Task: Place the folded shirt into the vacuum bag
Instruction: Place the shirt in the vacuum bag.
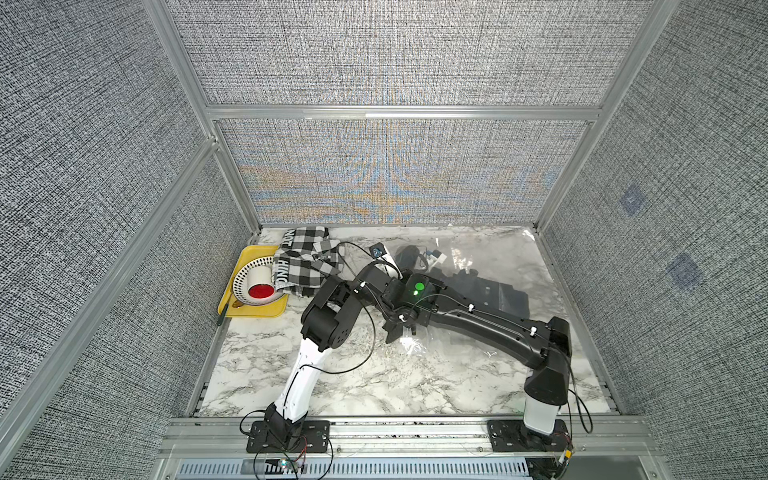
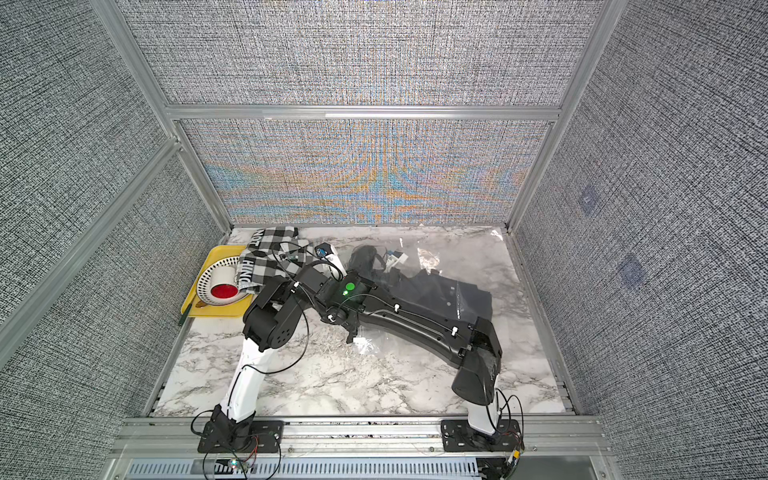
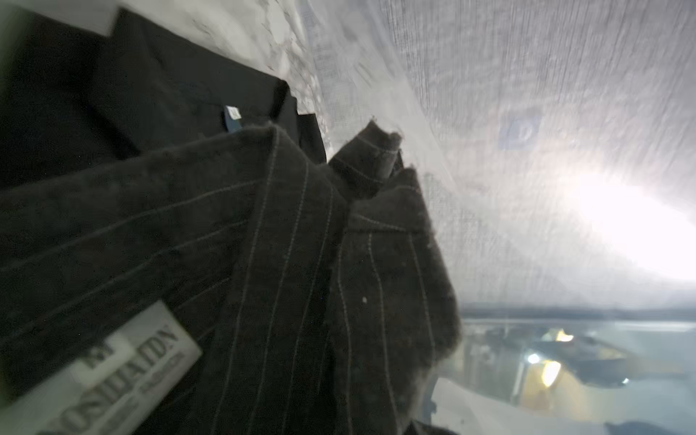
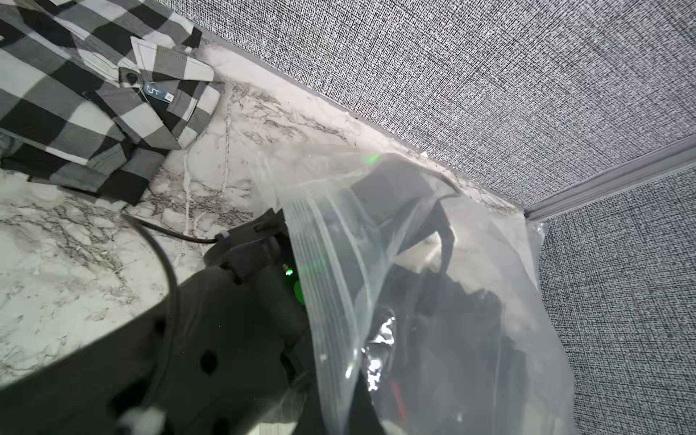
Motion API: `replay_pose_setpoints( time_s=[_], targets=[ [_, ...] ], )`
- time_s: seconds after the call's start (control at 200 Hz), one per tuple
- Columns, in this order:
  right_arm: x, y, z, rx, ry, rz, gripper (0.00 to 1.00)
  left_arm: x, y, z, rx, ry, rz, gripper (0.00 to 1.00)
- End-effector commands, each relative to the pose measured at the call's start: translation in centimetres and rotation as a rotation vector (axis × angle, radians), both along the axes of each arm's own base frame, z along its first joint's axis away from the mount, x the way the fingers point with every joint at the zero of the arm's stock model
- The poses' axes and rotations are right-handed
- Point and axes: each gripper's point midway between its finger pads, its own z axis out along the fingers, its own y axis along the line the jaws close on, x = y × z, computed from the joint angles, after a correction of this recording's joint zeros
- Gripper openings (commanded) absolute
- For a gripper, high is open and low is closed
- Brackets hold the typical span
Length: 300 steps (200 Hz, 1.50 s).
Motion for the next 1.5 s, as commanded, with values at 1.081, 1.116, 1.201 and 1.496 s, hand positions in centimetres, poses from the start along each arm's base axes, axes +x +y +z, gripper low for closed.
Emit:
replay_pose_setpoints(
  time_s=[1.081,1.116,1.201,1.496],
  targets=[
    [0.0,2.4,-0.3,0.176,0.040,-0.040,0.00,0.1,-2.8,-2.2,0.231,0.011,0.248,0.00],
    [0.5,1.7,0.3,0.181,0.027,-0.079,0.00,0.1,-2.7,-2.6,0.212,0.002,0.257,0.00],
    [1.1,0.7,1.9,0.212,-0.005,-0.119,0.00,-0.1,-2.1,-3.5,0.147,0.013,0.290,0.00],
    [0.7,2.4,3.9,0.370,-0.002,-0.005,0.00,0.0,-2.3,-2.9,0.032,-0.020,0.287,0.00]
  ],
)
